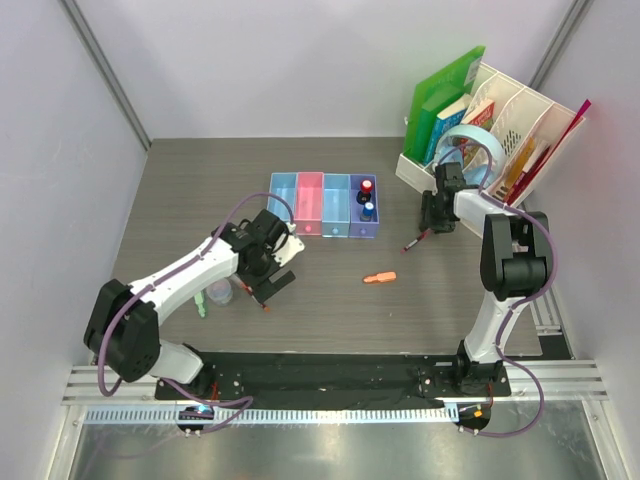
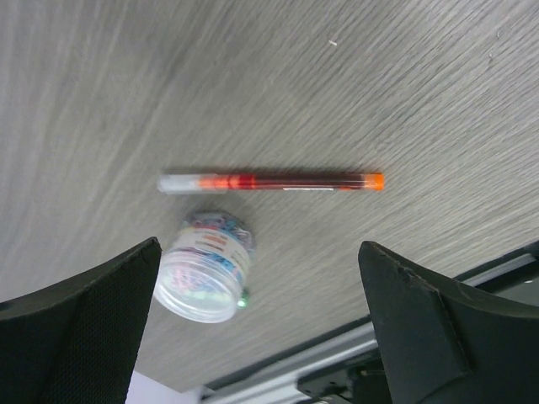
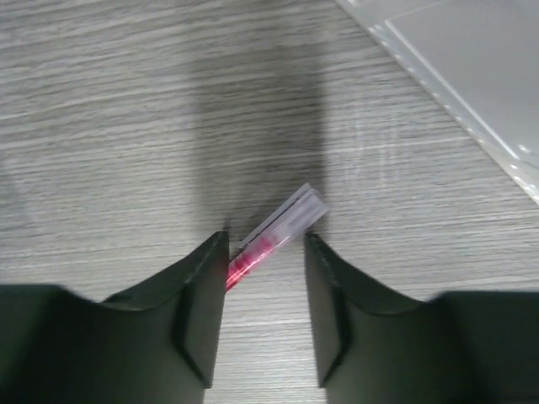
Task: Sort the stationery into containers
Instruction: Pick up the pen from the center of the board.
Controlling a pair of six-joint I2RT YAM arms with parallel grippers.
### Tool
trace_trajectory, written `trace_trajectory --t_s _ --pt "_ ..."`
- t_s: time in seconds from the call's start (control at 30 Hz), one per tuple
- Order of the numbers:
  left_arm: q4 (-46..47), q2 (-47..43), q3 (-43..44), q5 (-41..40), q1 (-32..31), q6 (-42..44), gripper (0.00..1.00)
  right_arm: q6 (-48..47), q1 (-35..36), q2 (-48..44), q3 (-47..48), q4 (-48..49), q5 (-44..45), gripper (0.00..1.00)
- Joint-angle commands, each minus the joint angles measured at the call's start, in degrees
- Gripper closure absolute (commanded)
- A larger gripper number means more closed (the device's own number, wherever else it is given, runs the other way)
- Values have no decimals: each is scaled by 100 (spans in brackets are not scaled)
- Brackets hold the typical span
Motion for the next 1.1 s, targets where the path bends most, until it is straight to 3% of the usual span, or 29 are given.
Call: trace_trajectory --t_s 0.0,0.17,0.3,0.5,0.7,0.83,1.07 --pt "-248 60 12 -20 24 -756 0 -7 40 208 -208 -27 -94 62" --pt "-204 94 82 -346 42 -1011 0 -51 75 164 -146 -45 -130 78" --pt "-239 489 415 -197 68 -1407 0 -95 119 111 -50 -45 -121 99" --pt "-151 912 539 94 226 -1775 0 -253 242 -169 12 34 160 99" --pt "-230 578 399 331 279 -2189 0 -332 321 -495 126 34 248 99" --pt "-274 472 276 900 550 -2233 0 -333 365 -670 337 34 301 99" --pt "-379 525 179 1043 1061 -2321 0 -403 453 -882 741 -124 503 99"
